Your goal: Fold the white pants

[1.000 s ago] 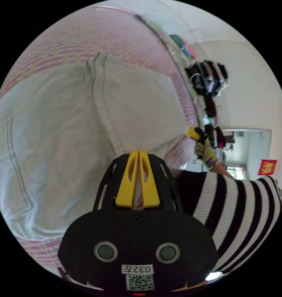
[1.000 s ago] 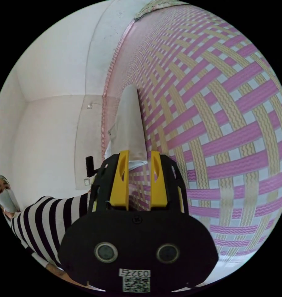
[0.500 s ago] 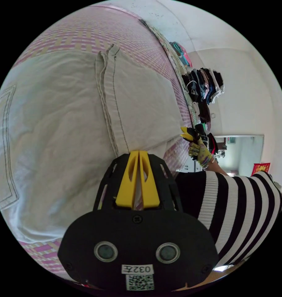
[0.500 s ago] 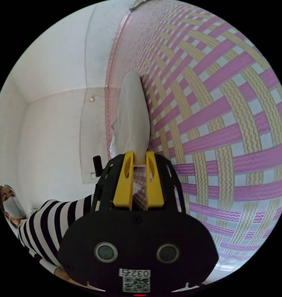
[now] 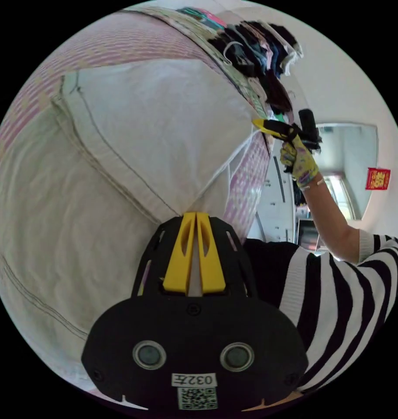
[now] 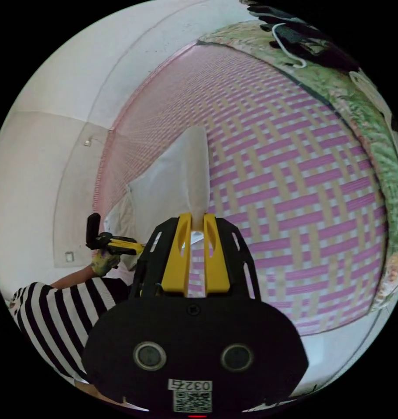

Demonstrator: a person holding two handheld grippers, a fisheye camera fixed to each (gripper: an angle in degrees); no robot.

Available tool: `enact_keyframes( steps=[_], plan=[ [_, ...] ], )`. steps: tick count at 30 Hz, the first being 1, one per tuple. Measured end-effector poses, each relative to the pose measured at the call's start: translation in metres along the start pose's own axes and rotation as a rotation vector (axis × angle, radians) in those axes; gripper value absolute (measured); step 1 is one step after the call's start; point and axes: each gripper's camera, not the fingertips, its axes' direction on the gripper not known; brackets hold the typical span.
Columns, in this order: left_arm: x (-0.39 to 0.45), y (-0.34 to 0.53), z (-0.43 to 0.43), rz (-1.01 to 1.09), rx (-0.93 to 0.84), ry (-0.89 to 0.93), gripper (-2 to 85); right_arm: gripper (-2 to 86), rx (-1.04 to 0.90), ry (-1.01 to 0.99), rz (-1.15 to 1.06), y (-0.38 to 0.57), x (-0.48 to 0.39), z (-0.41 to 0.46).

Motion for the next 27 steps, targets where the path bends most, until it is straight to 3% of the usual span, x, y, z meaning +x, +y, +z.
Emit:
enact_keyframes(
  steps=[5,11,17,22,27],
  plan=[
    [0.008,-0.014,-0.009,-0.009,0.027,0.040,-0.9,4.9,0.002,0.124,-0.093,-0.006,-0.052,-0.024],
    [-0.023,0.089,-0.073,-0.152,0.318,0.159,-0.9,4.9,0.023,0.285,-0.404,-0.018,-0.204,-0.046],
    [-0.037,0.228,-0.142,-0.328,0.678,0.166,-0.9,4.9,-0.001,0.347,-0.849,0.002,-0.419,-0.025],
    [-0.054,0.314,-0.159,-0.513,0.868,0.147,-0.9,4.9,-0.124,0.192,-1.127,0.047,-0.562,0.064],
    [-0.071,0.339,-0.143,-0.597,0.926,0.231,-0.9,5.0,-0.407,0.147,-1.123,0.070,-0.592,0.217]
  ],
)
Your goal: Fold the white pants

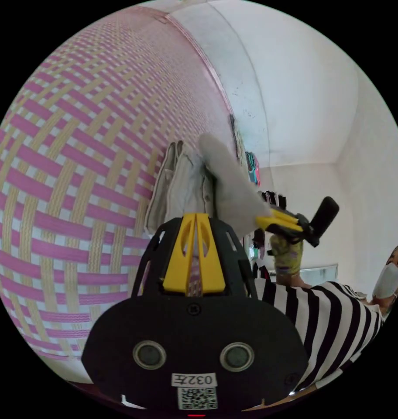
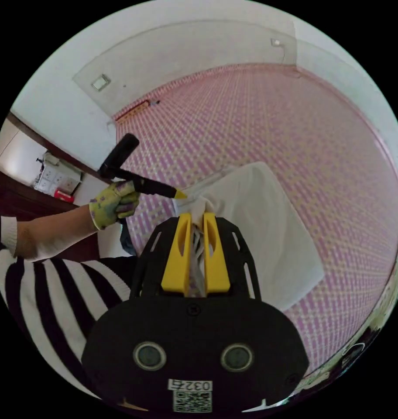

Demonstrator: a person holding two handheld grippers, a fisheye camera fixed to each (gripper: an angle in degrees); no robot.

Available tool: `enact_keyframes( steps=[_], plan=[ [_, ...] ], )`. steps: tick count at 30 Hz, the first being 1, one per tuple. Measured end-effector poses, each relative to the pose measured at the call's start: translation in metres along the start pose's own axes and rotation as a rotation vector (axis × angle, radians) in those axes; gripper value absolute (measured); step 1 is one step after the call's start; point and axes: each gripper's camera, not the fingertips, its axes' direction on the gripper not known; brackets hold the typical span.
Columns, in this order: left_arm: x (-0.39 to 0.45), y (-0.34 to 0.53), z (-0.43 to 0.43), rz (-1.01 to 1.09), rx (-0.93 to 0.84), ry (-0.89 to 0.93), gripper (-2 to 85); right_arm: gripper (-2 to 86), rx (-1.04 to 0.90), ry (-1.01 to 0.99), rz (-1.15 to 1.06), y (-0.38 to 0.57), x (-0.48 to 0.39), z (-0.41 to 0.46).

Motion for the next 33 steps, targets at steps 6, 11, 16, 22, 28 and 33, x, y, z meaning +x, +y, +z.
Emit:
enact_keyframes(
  steps=[6,11,16,22,28,33],
  plan=[
    [0.009,0.008,0.007,0.027,-0.009,0.056,-0.9,5.0,-0.071,-0.004,0.006,-0.019,-0.006,0.028],
    [0.020,0.013,0.000,0.040,0.041,0.107,-0.9,4.9,-0.033,0.042,-0.001,-0.022,-0.011,-0.002],
    [0.025,0.016,0.000,0.036,0.049,0.091,-0.9,4.9,-0.084,-0.159,-0.045,-0.034,-0.006,0.035],
    [0.064,0.031,-0.002,0.175,0.041,0.142,-0.9,0.3,0.060,-0.488,0.052,0.007,0.058,0.004],
    [0.109,0.049,0.052,0.410,-0.397,-0.021,-0.9,-0.9,0.198,-0.406,0.398,0.145,0.155,-0.012],
    [0.105,0.060,0.059,0.559,-0.491,-0.081,-0.9,-1.0,0.169,-0.421,0.538,0.234,0.180,0.025]
  ],
)
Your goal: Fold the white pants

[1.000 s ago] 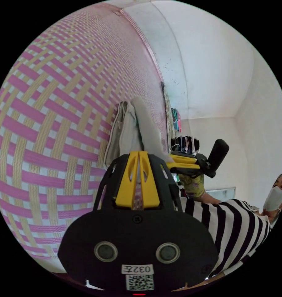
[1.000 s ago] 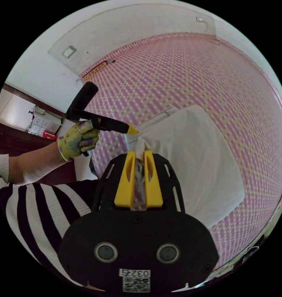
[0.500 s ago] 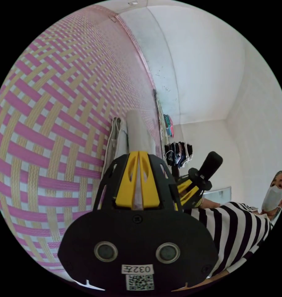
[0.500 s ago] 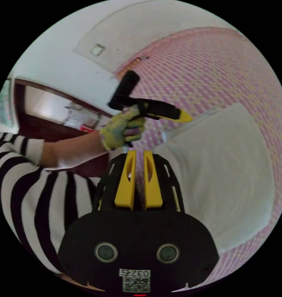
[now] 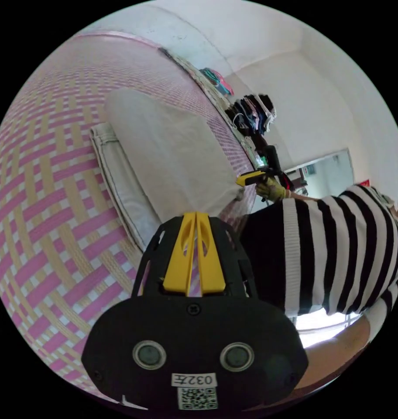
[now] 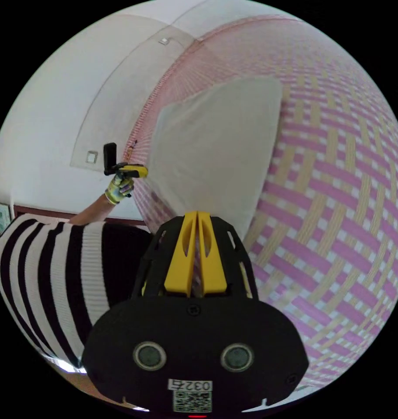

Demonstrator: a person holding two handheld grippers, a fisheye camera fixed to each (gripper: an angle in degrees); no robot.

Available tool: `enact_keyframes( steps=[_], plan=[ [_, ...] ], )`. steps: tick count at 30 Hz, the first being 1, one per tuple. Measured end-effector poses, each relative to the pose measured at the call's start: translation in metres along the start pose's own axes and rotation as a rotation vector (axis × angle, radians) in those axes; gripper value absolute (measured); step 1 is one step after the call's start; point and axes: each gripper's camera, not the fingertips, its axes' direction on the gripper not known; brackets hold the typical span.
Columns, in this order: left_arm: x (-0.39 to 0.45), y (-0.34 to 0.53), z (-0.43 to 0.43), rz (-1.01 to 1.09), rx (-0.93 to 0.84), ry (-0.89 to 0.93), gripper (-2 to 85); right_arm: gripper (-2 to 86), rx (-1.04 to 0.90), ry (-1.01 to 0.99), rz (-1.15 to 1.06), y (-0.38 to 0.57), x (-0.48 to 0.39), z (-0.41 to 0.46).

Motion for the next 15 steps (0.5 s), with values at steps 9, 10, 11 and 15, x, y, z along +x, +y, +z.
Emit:
enact_keyframes(
  steps=[9,10,11,15],
  plan=[
    [0.036,-0.023,-0.023,-0.052,0.062,0.026,-0.9,-1.0,0.160,-0.070,-0.028,0.038,0.024,-0.034],
    [0.039,-0.029,-0.023,-0.068,0.061,0.004,-0.9,-1.0,0.157,-0.087,-0.049,0.038,0.027,-0.035],
    [0.039,-0.032,-0.022,-0.079,0.052,-0.018,-0.9,-1.0,0.148,-0.092,-0.059,0.037,0.028,-0.034],
    [0.024,-0.041,-0.009,-0.162,-0.022,-0.074,-0.9,-1.0,0.024,0.007,-0.121,0.021,0.037,-0.005]
  ],
)
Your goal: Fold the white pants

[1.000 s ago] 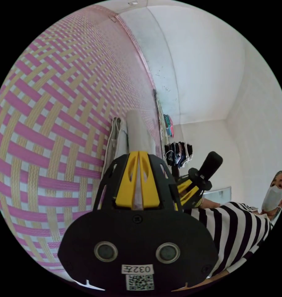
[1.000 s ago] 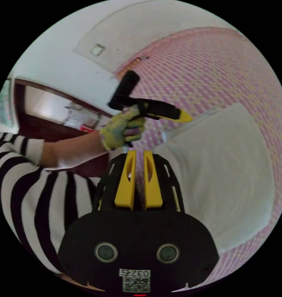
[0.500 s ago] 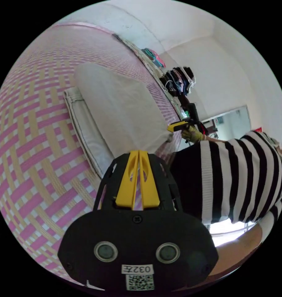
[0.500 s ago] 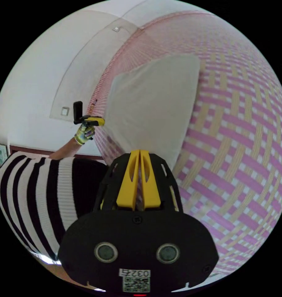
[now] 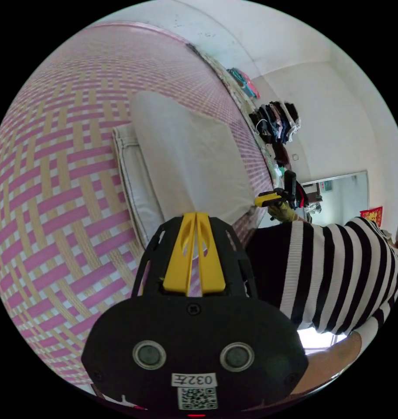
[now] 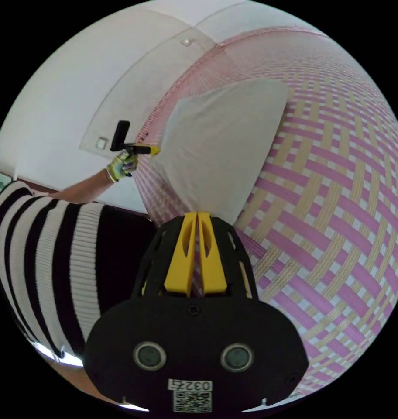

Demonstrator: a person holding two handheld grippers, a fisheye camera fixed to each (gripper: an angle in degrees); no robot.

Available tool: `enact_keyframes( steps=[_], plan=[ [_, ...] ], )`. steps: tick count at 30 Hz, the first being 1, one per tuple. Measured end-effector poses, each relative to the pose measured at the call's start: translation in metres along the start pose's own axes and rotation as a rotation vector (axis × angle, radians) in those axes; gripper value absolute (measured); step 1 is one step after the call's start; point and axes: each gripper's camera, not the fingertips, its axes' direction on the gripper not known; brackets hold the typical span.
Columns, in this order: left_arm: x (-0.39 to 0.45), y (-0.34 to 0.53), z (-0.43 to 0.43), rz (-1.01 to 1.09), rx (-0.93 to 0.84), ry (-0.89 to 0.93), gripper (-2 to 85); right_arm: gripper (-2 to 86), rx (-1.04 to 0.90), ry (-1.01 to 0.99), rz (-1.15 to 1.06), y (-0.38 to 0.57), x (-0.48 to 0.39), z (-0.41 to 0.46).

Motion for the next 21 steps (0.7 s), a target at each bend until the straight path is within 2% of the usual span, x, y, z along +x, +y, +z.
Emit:
enact_keyframes(
  steps=[3,9,11,12,15,16,21],
  plan=[
    [-0.006,-0.003,0.002,0.007,0.008,0.024,-0.9,-1.0,-0.026,-0.015,0.037,-0.007,0.018,0.011],
    [-0.016,-0.024,-0.008,-0.056,-0.007,0.130,-0.8,-0.9,-0.069,0.002,-0.024,-0.015,0.036,0.012],
    [-0.012,-0.023,-0.021,-0.056,0.062,0.137,-0.6,-0.9,-0.080,-0.014,-0.002,-0.019,0.044,0.011],
    [-0.015,-0.015,-0.035,-0.095,0.164,0.131,-0.4,-0.7,-0.089,-0.045,0.044,-0.023,0.052,0.007],
    [-0.049,0.018,-0.071,-0.305,0.435,0.192,3.5,0.4,0.061,-0.165,0.121,-0.018,0.073,-0.023],
    [-0.064,0.024,-0.076,-0.370,0.456,0.221,5.9,1.6,0.101,-0.193,0.169,-0.016,0.088,-0.033],
    [-0.096,0.003,-0.075,-0.429,0.323,0.271,11.4,8.5,0.121,-0.202,0.330,-0.027,0.153,-0.048]
  ],
)
